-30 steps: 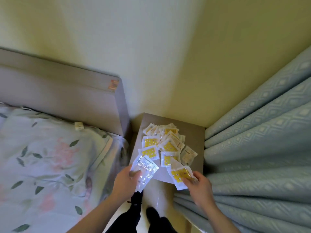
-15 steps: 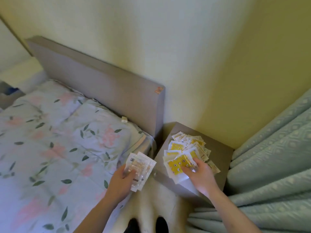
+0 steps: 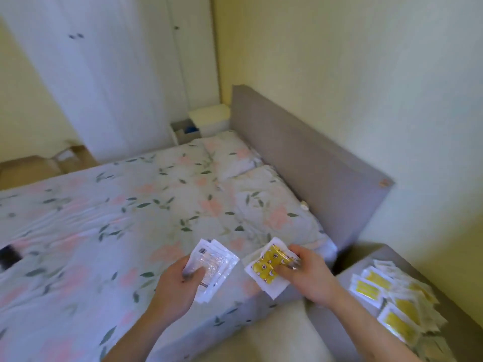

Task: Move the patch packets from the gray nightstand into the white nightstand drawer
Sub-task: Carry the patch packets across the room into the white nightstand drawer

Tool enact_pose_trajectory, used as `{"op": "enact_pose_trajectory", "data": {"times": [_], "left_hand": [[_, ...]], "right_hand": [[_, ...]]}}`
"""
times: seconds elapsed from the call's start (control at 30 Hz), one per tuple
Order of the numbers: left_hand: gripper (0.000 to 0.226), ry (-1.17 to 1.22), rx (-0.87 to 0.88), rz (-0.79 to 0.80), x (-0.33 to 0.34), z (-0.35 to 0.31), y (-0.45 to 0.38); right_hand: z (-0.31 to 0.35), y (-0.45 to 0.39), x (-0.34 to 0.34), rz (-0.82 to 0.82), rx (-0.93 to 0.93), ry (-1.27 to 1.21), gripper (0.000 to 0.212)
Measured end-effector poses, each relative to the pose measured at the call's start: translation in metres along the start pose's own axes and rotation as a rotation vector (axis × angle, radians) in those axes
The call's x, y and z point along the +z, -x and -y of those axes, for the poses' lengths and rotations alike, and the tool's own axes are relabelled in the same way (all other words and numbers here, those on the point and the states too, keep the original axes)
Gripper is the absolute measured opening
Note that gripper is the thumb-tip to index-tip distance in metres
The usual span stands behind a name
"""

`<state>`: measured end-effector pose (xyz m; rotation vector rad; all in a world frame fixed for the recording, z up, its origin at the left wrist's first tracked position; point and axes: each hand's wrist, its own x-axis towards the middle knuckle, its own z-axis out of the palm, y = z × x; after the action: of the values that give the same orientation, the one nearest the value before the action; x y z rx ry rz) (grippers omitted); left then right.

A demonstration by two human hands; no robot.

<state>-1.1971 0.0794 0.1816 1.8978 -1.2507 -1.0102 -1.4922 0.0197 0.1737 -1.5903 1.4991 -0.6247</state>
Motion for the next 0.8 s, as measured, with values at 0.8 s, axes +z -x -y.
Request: {"op": "enact_pose_trajectory", "data": {"times": [0.8], "left_hand": [[0.014,0.126,-0.308,-0.716,-0.494,0.289,0.158]], "right_hand": [[0.395,0.013,0.518,0.670,-0.491,0.075,0.015]]}}
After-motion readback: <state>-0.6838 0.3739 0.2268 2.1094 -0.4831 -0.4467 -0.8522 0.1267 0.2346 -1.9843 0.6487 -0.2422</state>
